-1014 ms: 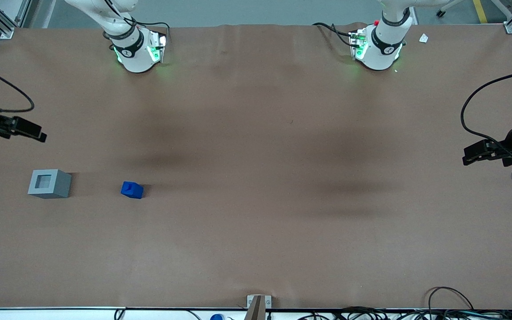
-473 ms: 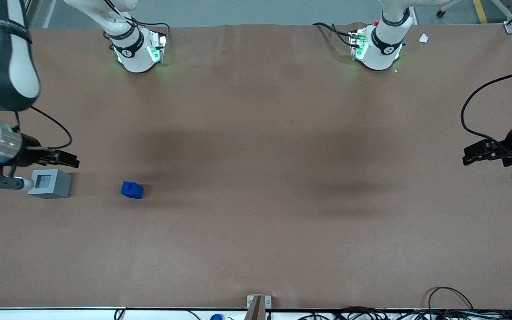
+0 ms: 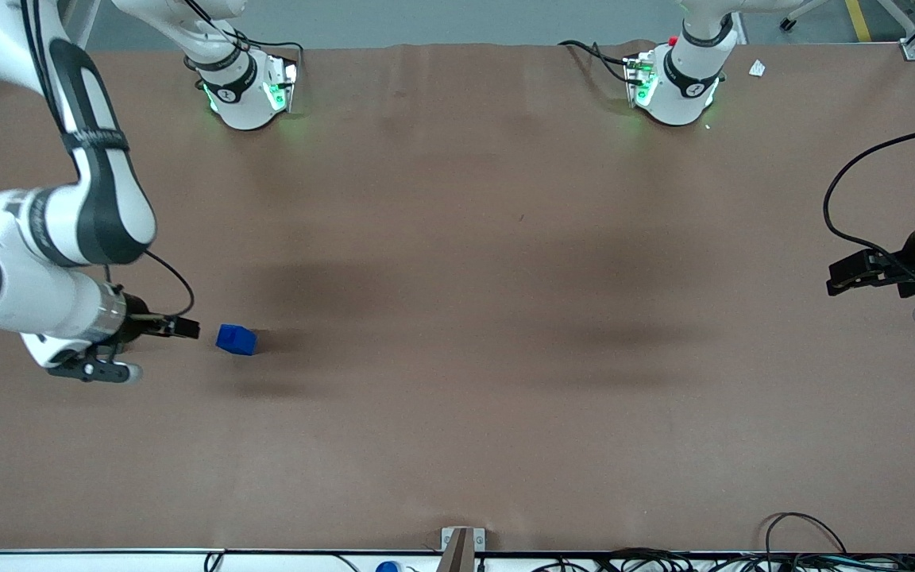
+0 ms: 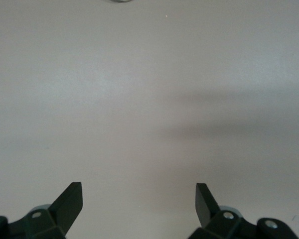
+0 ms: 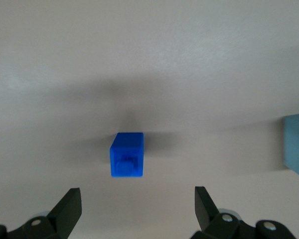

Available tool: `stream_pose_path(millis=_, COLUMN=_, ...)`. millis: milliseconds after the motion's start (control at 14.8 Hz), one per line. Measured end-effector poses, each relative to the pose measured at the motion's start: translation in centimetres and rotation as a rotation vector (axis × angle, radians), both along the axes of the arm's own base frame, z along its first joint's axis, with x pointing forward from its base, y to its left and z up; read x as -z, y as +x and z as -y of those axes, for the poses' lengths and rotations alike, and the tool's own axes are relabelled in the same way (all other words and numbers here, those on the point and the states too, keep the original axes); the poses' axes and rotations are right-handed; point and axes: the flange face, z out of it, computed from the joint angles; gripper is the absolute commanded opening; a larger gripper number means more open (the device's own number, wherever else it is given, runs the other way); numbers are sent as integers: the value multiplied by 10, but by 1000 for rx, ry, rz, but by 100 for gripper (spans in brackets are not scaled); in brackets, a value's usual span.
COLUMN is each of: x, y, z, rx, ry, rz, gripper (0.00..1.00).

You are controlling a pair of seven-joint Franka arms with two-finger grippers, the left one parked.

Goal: Insert blue part into gray base with right arm
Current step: 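Lower the right gripper over the blue block, fingers straddling it, then close the right gripper on the blue block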

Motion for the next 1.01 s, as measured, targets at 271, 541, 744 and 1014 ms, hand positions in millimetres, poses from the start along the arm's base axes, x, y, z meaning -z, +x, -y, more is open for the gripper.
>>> stream_pose_path(millis=271, x=38, y=4, z=-15, rx=16, ry=-1, rz=-20, gripper=100)
stream_pose_path(millis=541, x=51, y=3, z=-22, rx=48, ry=-7, rz=-36, gripper=100)
stream_pose_path(millis=744, x=75, y=-1, z=-22, rx=67, ry=-6, rz=-18, gripper=100)
stream_pose_path(millis=1014, x=106, y=-15, z=-21, rx=77, ry=-4, rz=18, gripper=100)
